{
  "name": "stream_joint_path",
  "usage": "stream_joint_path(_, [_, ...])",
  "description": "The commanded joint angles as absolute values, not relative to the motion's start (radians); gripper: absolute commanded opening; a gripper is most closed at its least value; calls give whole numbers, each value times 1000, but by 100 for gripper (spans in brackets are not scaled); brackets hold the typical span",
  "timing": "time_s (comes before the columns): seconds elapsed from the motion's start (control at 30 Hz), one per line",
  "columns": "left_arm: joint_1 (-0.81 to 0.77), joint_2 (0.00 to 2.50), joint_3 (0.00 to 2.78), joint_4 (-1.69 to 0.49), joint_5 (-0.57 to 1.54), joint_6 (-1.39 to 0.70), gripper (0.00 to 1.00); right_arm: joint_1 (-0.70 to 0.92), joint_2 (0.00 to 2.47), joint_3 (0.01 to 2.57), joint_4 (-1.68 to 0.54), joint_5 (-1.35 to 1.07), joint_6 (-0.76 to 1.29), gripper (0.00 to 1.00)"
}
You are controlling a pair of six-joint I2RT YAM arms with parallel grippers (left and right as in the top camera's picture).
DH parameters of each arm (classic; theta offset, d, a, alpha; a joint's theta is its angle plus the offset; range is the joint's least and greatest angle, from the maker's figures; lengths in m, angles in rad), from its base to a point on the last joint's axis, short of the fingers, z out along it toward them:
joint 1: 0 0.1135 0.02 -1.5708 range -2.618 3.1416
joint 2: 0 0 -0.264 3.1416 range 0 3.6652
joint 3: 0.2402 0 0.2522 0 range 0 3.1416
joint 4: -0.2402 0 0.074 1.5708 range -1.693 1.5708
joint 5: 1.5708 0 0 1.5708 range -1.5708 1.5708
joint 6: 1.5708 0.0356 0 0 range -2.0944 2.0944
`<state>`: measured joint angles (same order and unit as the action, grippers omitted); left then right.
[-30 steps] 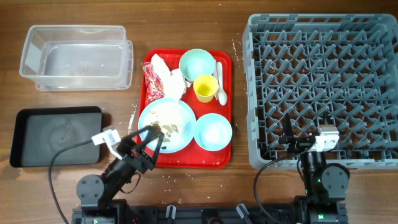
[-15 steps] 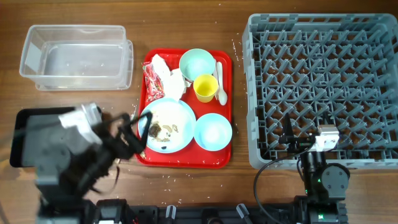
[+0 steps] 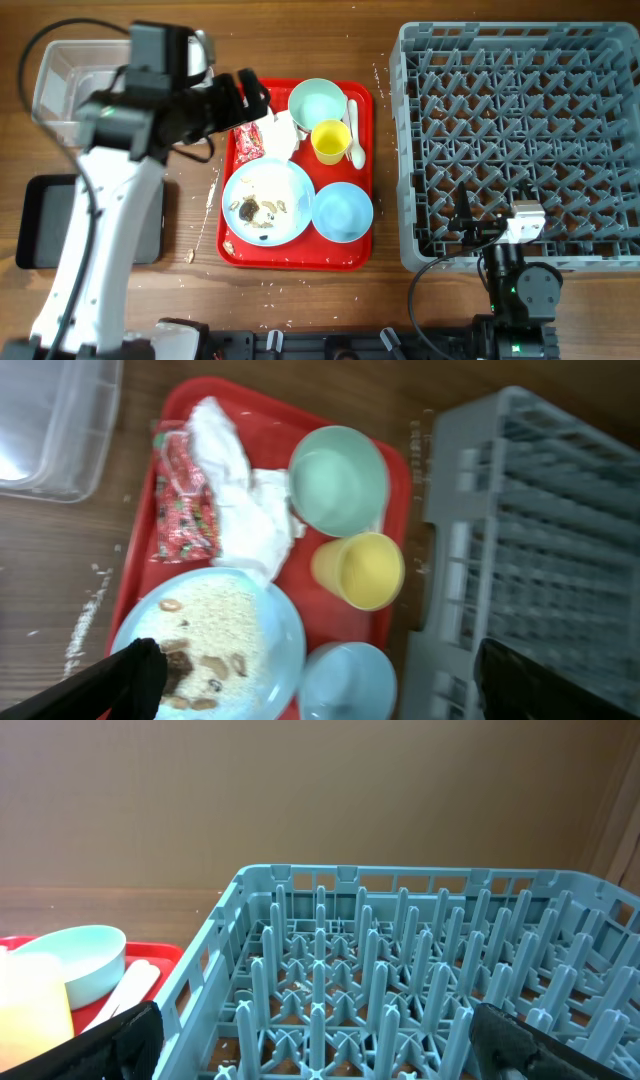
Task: Sort waste into correct bins and load items into the dishwasher rack
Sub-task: 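Lower the left gripper and grasp the red snack wrapper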
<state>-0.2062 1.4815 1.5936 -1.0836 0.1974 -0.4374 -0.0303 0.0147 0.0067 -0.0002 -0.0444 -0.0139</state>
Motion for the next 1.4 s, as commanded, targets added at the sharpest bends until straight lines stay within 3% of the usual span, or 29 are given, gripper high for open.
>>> stream_joint_path(0.0, [-274, 1585, 1613, -1086, -106, -488, 100, -37, 10, 5, 2, -39, -26, 100])
stream_joint_path(0.4, [-282, 1901, 1613, -991, -125, -487, 97, -37, 10, 5, 2, -39, -26, 100])
stream_joint_path(0.47, [-282, 1924, 1613, -979, -130, -514, 67, -37, 10, 5, 2, -39, -26, 100])
stream_joint_path(0.63, [-281, 1954, 1608, -968, -221, -593, 38, -37, 10, 5, 2, -39, -26, 100])
stream_joint_path(0.8, [-281, 2005, 1608, -958, -222, -619, 46, -37, 10, 5, 2, -39, -27, 100])
stream_joint_path(0.93, [-281, 2034, 1608, -951, -222, -619, 36, -37, 10, 5, 2, -39, -26, 100])
stream_joint_path(1.37, [-282, 2126, 1605, -904, -218, -619, 34, -37, 10, 5, 2, -39, -26, 100])
